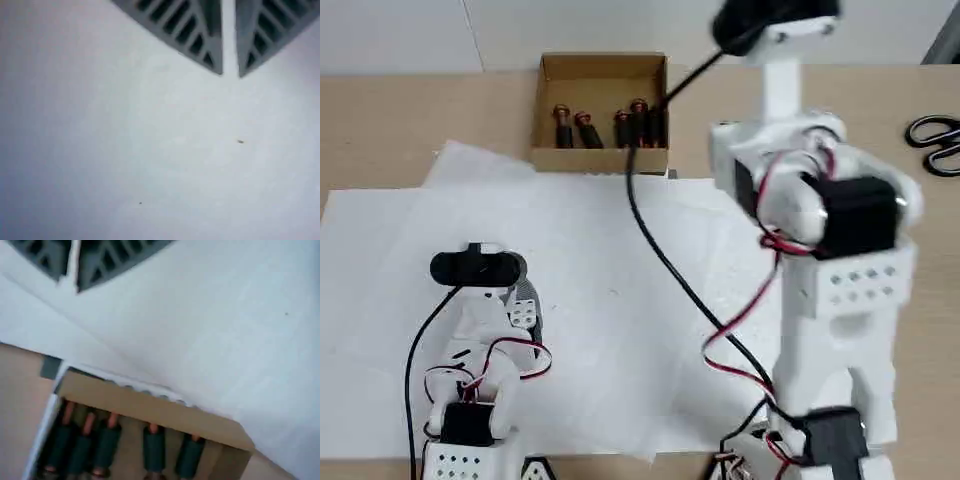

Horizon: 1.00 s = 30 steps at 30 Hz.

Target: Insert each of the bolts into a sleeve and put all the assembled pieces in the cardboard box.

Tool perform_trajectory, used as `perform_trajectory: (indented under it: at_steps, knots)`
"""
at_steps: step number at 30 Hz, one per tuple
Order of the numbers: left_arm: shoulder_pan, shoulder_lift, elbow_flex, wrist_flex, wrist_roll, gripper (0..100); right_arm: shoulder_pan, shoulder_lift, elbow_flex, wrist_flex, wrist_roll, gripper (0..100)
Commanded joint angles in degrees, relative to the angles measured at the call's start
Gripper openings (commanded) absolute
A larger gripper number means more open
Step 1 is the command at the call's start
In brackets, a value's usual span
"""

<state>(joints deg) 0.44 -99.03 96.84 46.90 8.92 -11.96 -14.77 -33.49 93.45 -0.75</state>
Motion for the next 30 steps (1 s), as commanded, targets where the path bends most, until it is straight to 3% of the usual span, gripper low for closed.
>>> perform_trajectory:
  at_steps: [1,10,18,30]
  knots:
    - [-0.18,-0.53,-0.92,0.26,0.18,1,0.84,-5.32,-1.76,1.89,-0.53,0.4]
    - [-0.18,-0.53,-0.92,0.26,0.18,1,1.01,-24.04,23.74,-1.98,-0.62,0.4]
    - [-0.18,-0.53,-0.92,0.26,0.18,1,1.1,-48.31,60.13,-14.9,-0.53,0.3]
    - [-0.18,-0.53,-0.92,0.26,0.18,1,7.78,-77.49,104.88,-31.43,-0.18,0.3]
